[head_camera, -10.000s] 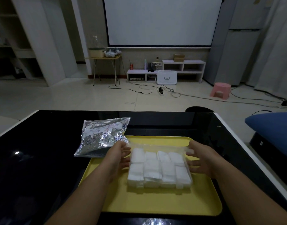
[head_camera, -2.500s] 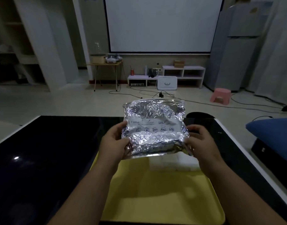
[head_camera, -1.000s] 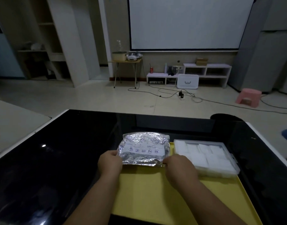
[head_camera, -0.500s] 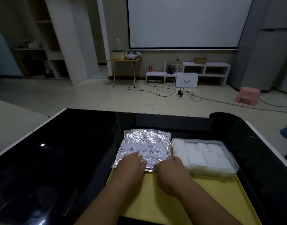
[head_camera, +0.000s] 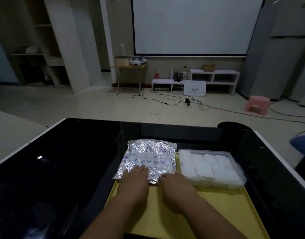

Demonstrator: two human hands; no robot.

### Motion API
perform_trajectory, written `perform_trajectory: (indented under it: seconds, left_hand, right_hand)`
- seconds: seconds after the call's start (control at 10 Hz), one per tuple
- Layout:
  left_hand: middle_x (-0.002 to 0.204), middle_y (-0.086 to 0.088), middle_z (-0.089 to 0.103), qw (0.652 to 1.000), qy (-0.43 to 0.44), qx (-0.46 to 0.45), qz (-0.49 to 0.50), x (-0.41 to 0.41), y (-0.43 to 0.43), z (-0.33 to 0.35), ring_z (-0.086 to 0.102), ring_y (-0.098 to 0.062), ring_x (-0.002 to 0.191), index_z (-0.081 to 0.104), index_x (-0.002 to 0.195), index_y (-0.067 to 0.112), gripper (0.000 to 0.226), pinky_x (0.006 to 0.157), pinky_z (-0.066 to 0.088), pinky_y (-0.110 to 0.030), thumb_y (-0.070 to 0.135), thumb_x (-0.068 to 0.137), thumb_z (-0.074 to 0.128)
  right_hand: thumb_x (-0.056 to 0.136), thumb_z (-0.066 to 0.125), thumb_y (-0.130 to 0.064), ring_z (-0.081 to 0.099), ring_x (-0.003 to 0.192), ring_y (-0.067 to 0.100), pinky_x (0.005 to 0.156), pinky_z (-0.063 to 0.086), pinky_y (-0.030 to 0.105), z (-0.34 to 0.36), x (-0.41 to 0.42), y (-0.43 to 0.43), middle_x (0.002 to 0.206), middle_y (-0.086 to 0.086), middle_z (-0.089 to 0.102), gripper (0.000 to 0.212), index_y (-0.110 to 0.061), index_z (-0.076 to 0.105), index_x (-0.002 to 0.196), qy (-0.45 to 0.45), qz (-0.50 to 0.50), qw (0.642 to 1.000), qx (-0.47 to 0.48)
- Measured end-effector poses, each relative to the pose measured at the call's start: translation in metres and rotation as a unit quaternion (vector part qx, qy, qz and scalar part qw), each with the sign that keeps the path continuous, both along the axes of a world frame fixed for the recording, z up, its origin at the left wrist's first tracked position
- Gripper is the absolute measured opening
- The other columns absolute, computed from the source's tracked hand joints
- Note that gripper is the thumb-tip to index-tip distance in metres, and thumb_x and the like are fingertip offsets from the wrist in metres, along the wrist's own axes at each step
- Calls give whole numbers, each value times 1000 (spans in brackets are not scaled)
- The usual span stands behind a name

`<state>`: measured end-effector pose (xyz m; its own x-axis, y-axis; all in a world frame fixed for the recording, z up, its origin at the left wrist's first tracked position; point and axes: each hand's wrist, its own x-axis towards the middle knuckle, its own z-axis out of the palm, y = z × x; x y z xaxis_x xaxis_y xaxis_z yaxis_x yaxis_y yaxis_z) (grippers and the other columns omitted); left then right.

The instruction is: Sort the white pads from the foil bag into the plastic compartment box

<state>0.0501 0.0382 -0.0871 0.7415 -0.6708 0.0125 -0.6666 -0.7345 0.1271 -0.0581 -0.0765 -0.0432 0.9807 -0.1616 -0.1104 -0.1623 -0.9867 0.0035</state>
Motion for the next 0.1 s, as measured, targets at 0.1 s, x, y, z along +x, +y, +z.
perform_trajectory:
  seconds: [0.1]
  left_hand:
    - [162, 5, 23, 998, 40, -50, 15, 1, -6, 13, 14, -15, 150, 32, 150, 25, 47, 120, 15, -42, 33, 104, 34]
  right_hand:
    - [90, 42, -11, 54, 116, 28, 94, 43, 36, 10, -4, -2, 124, 4, 59, 34, -17, 60, 118, -58, -37, 994, 84]
